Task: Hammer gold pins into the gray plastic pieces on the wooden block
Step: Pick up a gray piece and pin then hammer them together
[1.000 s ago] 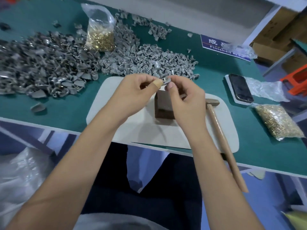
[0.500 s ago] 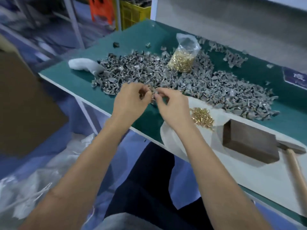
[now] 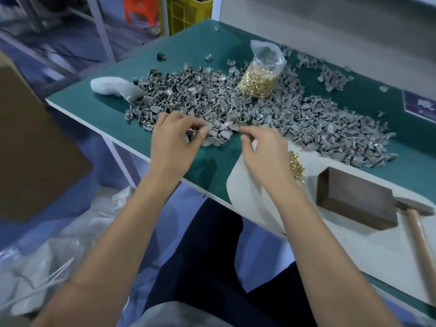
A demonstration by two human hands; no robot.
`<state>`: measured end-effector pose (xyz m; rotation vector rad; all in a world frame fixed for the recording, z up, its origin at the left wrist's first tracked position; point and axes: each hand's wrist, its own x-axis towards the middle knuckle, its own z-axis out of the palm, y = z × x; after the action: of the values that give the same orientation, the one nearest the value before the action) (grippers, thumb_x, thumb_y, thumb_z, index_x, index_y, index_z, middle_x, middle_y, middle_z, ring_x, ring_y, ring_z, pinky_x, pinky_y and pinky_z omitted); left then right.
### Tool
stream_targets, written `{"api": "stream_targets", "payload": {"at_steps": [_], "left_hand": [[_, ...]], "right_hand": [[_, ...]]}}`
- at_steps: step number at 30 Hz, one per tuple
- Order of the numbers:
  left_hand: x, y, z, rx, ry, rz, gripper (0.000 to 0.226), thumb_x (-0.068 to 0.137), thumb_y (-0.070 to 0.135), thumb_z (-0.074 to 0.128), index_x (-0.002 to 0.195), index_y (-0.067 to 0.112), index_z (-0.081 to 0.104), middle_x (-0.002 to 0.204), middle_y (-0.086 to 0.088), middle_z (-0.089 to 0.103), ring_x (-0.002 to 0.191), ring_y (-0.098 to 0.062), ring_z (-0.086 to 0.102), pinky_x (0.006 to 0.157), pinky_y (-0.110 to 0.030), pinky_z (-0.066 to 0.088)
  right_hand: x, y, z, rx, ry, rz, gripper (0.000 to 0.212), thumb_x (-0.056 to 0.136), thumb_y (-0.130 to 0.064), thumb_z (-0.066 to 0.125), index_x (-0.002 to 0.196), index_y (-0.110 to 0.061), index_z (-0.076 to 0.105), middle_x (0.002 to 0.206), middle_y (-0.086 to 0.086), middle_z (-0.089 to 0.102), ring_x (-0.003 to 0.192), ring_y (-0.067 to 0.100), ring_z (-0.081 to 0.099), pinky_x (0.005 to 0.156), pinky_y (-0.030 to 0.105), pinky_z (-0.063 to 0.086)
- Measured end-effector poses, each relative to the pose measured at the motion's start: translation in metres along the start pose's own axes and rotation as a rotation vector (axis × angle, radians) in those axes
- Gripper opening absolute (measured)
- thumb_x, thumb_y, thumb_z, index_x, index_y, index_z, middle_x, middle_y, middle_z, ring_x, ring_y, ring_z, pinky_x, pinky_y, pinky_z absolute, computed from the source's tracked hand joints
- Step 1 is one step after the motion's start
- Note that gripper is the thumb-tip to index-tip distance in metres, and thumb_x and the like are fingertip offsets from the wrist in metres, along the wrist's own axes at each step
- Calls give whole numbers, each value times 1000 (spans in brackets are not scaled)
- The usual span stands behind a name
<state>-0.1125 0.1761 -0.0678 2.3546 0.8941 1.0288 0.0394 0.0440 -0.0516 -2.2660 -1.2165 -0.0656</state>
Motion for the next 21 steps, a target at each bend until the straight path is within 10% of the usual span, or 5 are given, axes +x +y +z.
{"api": "stream_targets", "payload": {"at_steps": [4,10,21], "left_hand": [[-6,30,11,-70,-25,108,10,94,24,71,101,20,78,90,3,65,92,-19,52,88,-23,37],[-17,76,52,-138,-509,224,27,92,34,71,119,33,68,101,17,64,95,-2,45,83,-34,48],[-17,92,68,52,-516,76,8,92,29,72,86,24,74,88,6,63,83,-18,61,73,-38,52]], "right_hand": [[-26,38,-39,-261,123,-17,22,99,-26,57,112,-26,75,106,-2,72,105,28,54,89,40,31],[-57,83,-76,-372,165,86,19,98,-27,58,102,-22,76,101,1,71,103,30,52,89,41,31],[-74,98,-78,-197,82,98,20,99,-35,59,103,-26,77,96,-9,65,99,17,44,88,39,41]]}}
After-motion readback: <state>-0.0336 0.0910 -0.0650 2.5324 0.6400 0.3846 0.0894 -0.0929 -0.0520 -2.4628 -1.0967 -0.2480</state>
